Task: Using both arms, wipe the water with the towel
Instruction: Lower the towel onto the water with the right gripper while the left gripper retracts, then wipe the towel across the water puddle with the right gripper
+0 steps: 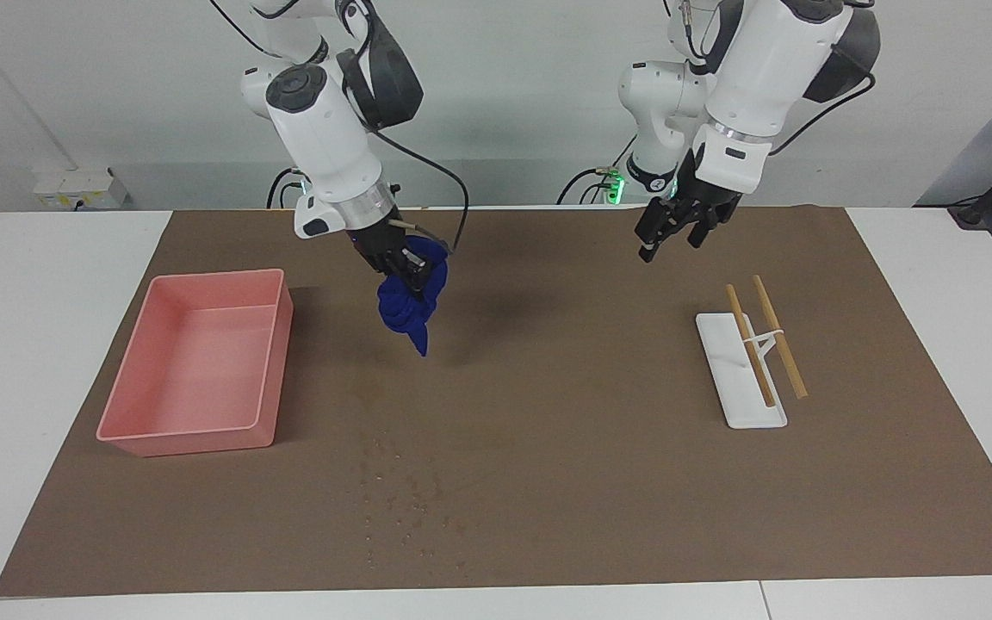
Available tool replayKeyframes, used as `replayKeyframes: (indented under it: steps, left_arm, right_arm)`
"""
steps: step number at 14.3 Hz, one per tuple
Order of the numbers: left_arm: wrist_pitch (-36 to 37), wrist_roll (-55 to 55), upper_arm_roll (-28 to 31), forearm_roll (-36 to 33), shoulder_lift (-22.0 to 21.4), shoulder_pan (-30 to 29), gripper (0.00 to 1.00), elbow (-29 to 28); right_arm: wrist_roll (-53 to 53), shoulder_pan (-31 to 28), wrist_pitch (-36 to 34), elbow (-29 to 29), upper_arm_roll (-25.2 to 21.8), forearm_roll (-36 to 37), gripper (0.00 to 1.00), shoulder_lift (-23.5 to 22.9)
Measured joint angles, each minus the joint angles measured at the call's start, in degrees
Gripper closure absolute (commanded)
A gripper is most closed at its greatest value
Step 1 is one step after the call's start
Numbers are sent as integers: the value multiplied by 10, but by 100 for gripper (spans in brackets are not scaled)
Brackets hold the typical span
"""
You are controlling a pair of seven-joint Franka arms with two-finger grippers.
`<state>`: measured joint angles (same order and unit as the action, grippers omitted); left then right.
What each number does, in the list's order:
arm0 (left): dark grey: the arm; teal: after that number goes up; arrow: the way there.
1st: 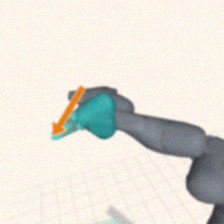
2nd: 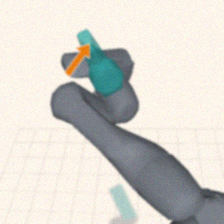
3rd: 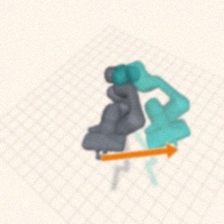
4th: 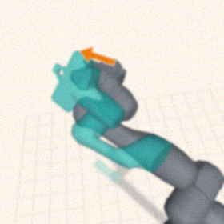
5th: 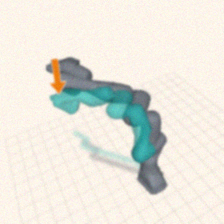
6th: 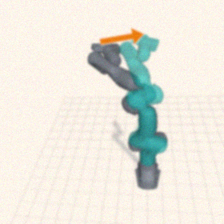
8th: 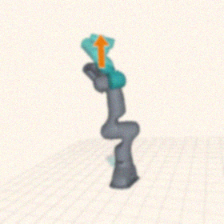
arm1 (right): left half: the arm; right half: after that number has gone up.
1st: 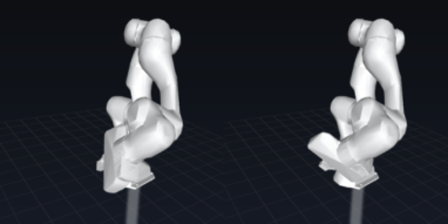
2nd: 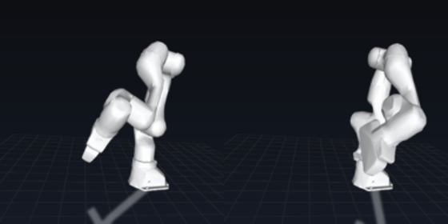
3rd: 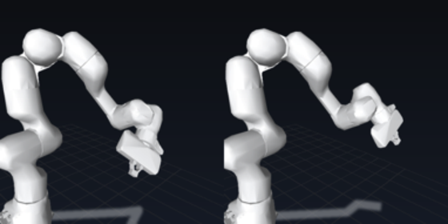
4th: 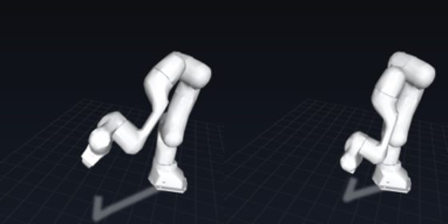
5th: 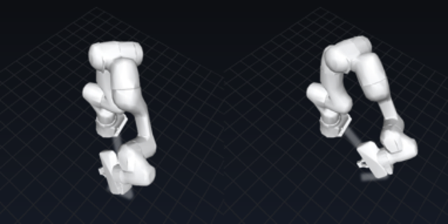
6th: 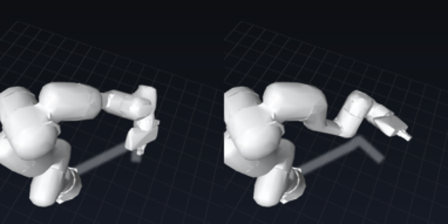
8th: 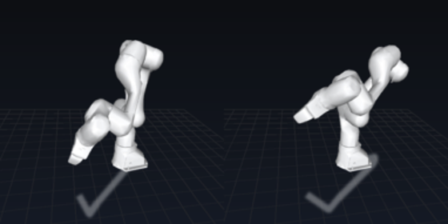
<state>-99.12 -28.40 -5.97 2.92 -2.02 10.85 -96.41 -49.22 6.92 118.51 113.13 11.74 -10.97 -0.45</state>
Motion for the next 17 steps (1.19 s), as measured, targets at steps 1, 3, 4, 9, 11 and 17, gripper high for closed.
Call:
replayKeyframes:
  steps: [1, 3, 4, 9, 11, 17]
  left_arm:
    - [15, 56, 1, -20, -1, -12, 0, 4]
    - [35, 152, 2, -40, -1, -39, 0, 13]
    - [42, 186, 3, -41, -1, -55, 0, 17]
    - [113, 247, 4, -42, 17, -111, 0, 60]
    - [134, 262, 0, -42, 33, -111, 0, 89]
    - [123, 289, -6, -42, 29, -110, 0, 70]
  right_arm:
    - [15, -8, 11, 32, 0, 14, 100, 7]
    - [32, -16, 58, 90, -1, 36, 100, 9]
    - [39, -16, 90, 119, -1, 43, 100, 8]
    - [106, -65, 165, 182, -1, 50, 100, -20]
    - [115, -74, 203, 183, -1, 50, 100, -48]
    - [118, -71, 250, 183, 2, 53, 100, -71]
